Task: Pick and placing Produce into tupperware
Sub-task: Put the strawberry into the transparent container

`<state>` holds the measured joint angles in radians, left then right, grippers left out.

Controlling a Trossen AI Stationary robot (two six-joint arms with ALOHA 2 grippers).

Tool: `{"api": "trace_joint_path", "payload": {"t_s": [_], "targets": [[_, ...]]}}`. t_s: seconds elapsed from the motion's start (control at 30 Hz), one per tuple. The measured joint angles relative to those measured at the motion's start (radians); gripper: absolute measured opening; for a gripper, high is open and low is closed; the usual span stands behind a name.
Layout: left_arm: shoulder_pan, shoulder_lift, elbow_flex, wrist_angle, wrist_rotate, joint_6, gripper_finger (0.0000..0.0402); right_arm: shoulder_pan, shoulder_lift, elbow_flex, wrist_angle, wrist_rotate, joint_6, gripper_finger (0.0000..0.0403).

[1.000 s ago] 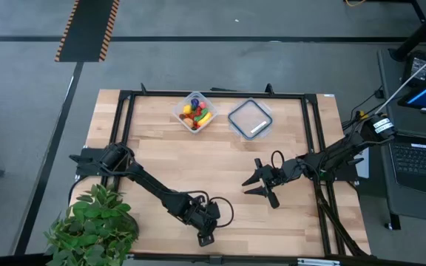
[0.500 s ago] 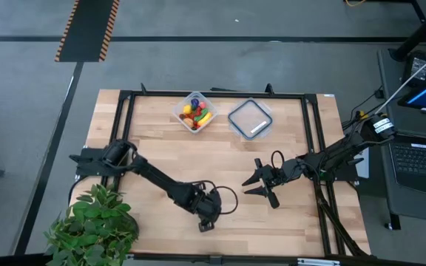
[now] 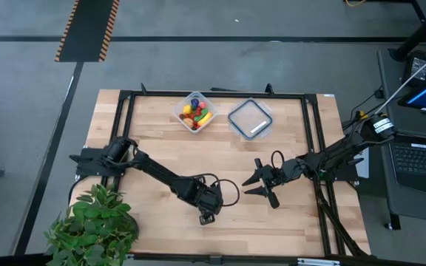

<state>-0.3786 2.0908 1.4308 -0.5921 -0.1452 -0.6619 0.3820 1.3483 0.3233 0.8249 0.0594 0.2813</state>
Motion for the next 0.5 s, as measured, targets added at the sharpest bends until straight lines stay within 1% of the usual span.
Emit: {"api": "trace_joint_path", "payload": {"t_s": [0.17,0.33,0.5], "targets": [[-0.026,0.001,0.002,0.029,0.007,-0.042,0.0017,0.0,0.0,0.0,-0.001,0.0,-0.001,0.0145],[-0.093,0.007,0.04,0.05,0.003,-0.054,0.0016,0.0,0.0,0.0,-0.018,0.0,-0.001,0.0145],[-0.153,0.006,0.063,0.026,-0.065,-0.124,0.0002,0.0,0.0,0.0,-0.047,0.0,0.002,0.0145]]}}
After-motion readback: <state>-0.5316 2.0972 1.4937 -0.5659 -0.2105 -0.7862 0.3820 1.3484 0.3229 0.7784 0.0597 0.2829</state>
